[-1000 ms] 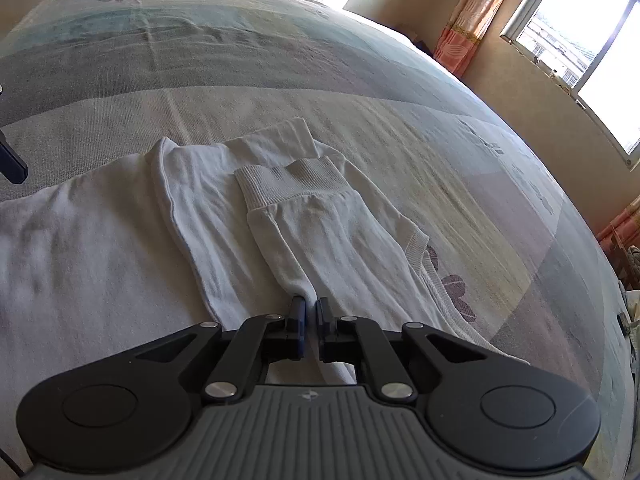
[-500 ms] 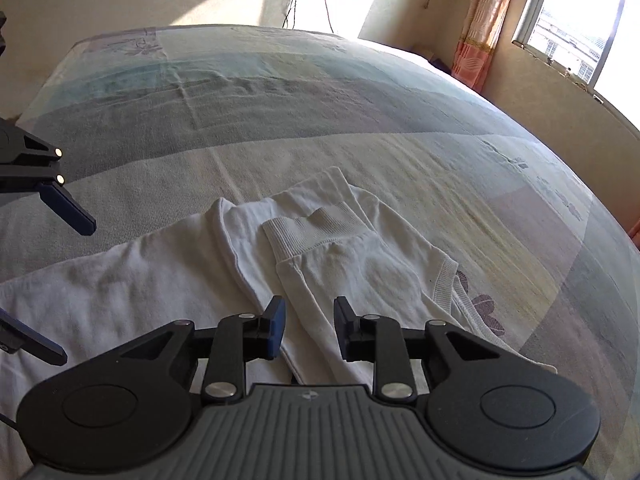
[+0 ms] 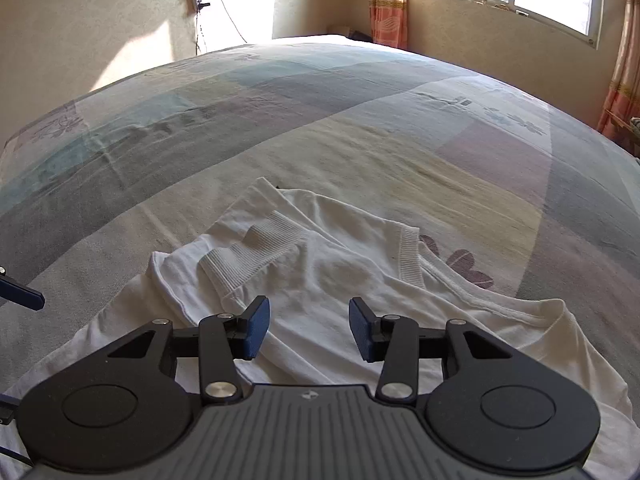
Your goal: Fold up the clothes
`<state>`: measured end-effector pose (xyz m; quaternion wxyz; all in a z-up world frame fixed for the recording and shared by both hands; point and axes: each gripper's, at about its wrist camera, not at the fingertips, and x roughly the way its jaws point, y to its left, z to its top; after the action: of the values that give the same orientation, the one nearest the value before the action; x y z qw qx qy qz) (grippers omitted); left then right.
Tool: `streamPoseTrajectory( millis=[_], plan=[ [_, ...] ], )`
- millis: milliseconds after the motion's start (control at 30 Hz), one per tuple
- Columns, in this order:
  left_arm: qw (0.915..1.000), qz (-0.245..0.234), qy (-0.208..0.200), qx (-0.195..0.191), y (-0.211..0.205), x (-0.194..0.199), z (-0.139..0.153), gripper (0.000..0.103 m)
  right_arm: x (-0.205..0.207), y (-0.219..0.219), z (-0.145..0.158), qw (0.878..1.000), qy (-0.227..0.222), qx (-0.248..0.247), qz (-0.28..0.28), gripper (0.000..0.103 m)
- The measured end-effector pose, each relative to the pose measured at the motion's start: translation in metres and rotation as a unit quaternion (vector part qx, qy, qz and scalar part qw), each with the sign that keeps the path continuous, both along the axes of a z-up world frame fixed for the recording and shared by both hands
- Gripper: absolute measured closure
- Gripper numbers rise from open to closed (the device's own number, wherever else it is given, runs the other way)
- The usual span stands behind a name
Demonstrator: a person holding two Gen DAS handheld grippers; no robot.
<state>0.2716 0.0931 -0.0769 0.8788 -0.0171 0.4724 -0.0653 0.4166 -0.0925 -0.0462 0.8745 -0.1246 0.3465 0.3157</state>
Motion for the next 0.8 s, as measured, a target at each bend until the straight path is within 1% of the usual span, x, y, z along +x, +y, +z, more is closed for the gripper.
streamPoseTrajectory(
  millis=[100, 167, 233, 300, 400, 500, 533, 600, 633, 700, 800],
  plan=[
    [0.9998, -0.019, -0.002, 0.002, -0.016, 0.007, 0.002, 0.001, -0.009, -0.065, 0.007, 0.996, -0.015, 0.004, -0.084, 0.052],
    [0.9995, -0.032, -0.004, 0.004, -0.027, 0.012, 0.003, 0.001, -0.015, -0.115, 0.004, 0.989, -0.022, -0.008, -0.149, 0.052],
    [0.9990, -0.045, -0.005, 0.006, -0.038, 0.016, 0.004, 0.001, -0.023, -0.153, 0.000, 0.983, -0.029, -0.016, -0.183, 0.052],
    [0.9983, -0.058, -0.007, 0.007, -0.049, 0.021, 0.006, 0.001, -0.034, -0.188, -0.003, 0.980, -0.035, -0.025, -0.197, 0.052],
    [0.9969, -0.078, -0.008, 0.009, -0.067, 0.027, 0.007, 0.001, -0.048, -0.213, -0.011, 0.979, -0.043, -0.069, -0.184, 0.053],
    [0.9955, -0.094, -0.008, 0.006, -0.083, 0.030, 0.007, 0.001, -0.053, -0.222, -0.025, 0.978, -0.049, -0.118, -0.165, 0.053],
    [0.9950, -0.100, -0.006, 0.006, -0.088, 0.030, 0.007, 0.001, -0.053, -0.223, -0.029, 0.978, -0.049, -0.124, -0.160, 0.055],
    [0.9938, -0.111, -0.003, 0.009, -0.096, 0.030, 0.006, 0.001, -0.049, -0.226, -0.034, 0.981, -0.044, -0.117, -0.146, 0.062],
    [0.9933, -0.115, -0.002, 0.010, -0.100, 0.029, 0.007, 0.001, -0.047, -0.225, -0.036, 0.983, -0.045, -0.117, -0.135, 0.063],
    [0.9927, -0.120, 0.000, 0.011, -0.104, 0.029, 0.007, 0.001, -0.045, -0.220, -0.040, 0.984, -0.054, -0.130, -0.108, 0.064],
    [0.9926, -0.121, 0.006, 0.012, -0.106, 0.029, 0.005, 0.001, -0.046, -0.213, -0.044, 0.982, -0.077, -0.159, -0.063, 0.066]
  ],
)
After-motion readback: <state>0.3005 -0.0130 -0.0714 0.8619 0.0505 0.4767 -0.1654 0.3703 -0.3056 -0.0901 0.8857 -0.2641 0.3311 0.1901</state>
